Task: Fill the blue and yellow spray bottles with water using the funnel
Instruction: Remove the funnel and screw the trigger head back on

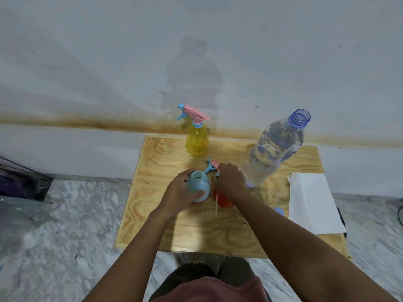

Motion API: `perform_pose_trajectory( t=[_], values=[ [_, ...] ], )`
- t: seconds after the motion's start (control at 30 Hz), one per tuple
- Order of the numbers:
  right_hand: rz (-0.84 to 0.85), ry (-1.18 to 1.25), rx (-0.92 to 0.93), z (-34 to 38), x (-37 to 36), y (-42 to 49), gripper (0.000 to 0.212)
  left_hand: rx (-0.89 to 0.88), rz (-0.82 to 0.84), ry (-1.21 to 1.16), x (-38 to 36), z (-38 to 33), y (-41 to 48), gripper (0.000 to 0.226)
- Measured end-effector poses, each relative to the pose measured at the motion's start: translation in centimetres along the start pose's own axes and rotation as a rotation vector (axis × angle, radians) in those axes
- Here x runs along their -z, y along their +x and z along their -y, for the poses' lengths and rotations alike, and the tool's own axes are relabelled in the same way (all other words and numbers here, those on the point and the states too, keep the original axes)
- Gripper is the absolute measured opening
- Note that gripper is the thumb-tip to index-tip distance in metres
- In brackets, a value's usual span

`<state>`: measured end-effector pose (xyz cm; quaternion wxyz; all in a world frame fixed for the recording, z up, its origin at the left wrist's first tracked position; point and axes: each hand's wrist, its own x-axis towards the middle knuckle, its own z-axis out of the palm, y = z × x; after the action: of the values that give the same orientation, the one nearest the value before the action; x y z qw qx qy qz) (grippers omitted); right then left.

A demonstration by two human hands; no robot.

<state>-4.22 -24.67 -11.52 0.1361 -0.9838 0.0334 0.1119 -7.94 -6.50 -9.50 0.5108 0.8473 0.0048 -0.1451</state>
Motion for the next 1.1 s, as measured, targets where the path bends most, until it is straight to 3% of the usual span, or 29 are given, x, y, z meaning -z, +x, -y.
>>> perform_pose_trajectory(
  t=[0.27, 0.57, 0.7, 0.87, 0.97, 1.1],
  values=[
    [0.093, 0.256, -0.177, 0.2, -0.2, 1.2, 0.023, 0.037, 0.010, -0.005, -0.7, 1.3, 0.1, 0.073],
    [-0.065, 0.776, -0.281, 1.3, 3.0, -1.2, 0.035, -0.018, -0.056, 0.026, -0.2, 0.6, -0.5, 0.064],
    [-0.137, 0.973, -0.213, 1.8, 5.8, -2.6, 0.040, -0.035, -0.096, 0.025, 0.5, 0.3, -0.5, 0.071],
    [-0.258, 1.126, 0.013, 3.0, 10.4, -4.2, 0.026, -0.052, -0.138, 0.019, 1.4, -0.6, -0.9, 0.079],
    [-0.313, 1.190, 0.100, 4.2, 12.7, -4.6, 0.029, -0.070, -0.161, 0.007, 1.6, -1.3, -1.3, 0.081],
    [-0.340, 1.403, 0.158, 5.8, 14.2, -5.0, 0.033, -0.066, -0.143, -0.038, 1.7, -1.5, -2.1, 0.073]
  ],
)
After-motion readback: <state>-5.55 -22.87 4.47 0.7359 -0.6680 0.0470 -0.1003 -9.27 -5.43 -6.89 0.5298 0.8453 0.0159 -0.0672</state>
